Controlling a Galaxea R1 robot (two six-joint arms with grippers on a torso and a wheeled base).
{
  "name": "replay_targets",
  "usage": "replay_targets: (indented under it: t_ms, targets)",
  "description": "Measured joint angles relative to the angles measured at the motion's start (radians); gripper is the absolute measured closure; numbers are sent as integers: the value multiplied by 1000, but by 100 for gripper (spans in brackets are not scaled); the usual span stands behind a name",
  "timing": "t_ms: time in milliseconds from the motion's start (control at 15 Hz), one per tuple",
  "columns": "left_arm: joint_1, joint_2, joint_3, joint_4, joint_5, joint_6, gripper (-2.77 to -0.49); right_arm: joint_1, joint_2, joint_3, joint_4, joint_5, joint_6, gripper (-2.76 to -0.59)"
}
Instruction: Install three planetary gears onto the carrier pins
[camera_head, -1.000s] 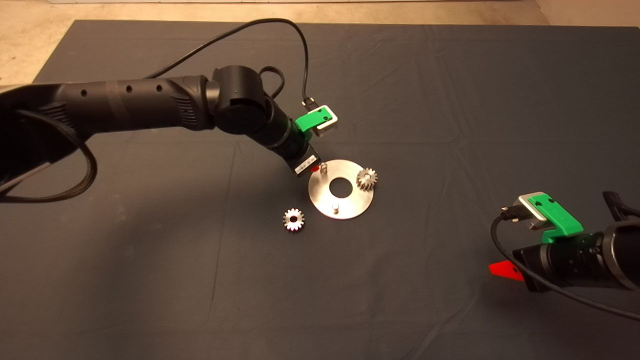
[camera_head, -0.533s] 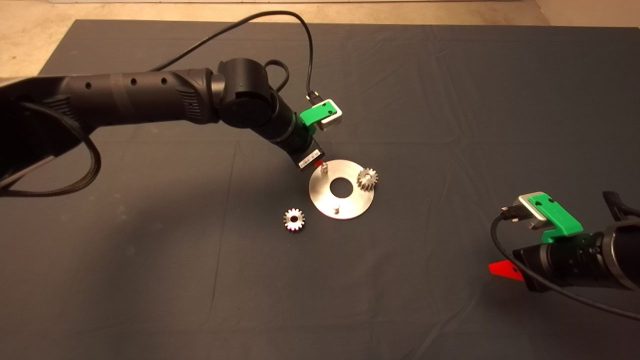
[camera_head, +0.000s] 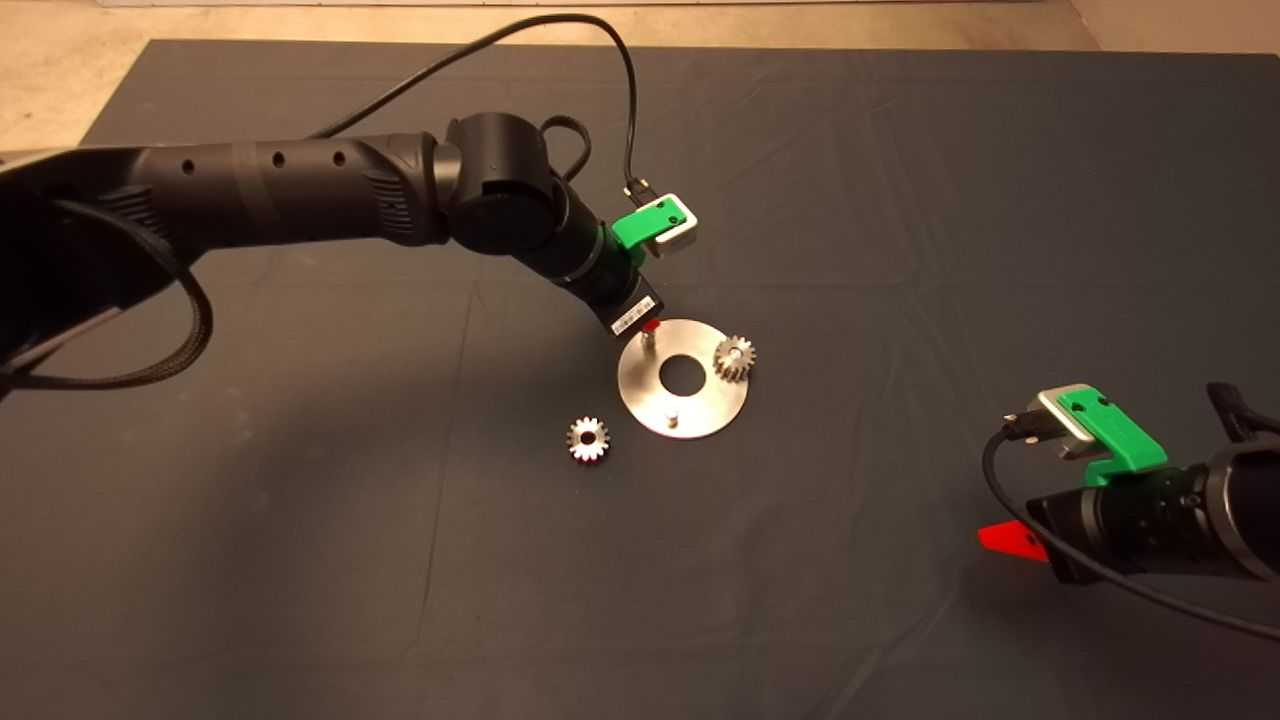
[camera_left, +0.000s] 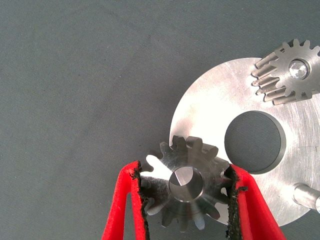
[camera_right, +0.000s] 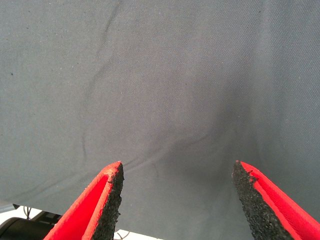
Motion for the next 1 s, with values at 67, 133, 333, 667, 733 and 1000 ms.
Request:
replay_targets:
  t_ms: [67,133,333,667,733,1000]
  targets:
    - [0,2,0,0,0,-1,-59,0,0,0,0,0,0,-161]
    - [0,3,0,0,-1,-1,-59,0,0,0,1,0,0,-161]
    - [0,8,0,0,-12,-6,-59,0,0,0,1,0,0,-161]
    - [0,8,0,0,-19,-8,-59,0,0,0,2,0,0,-161]
    - [0,8,0,0,-19,-8,-59,0,0,0,2,0,0,-161]
    - [0,8,0,0,-24,-8,-59,0,0,0,2,0,0,-161]
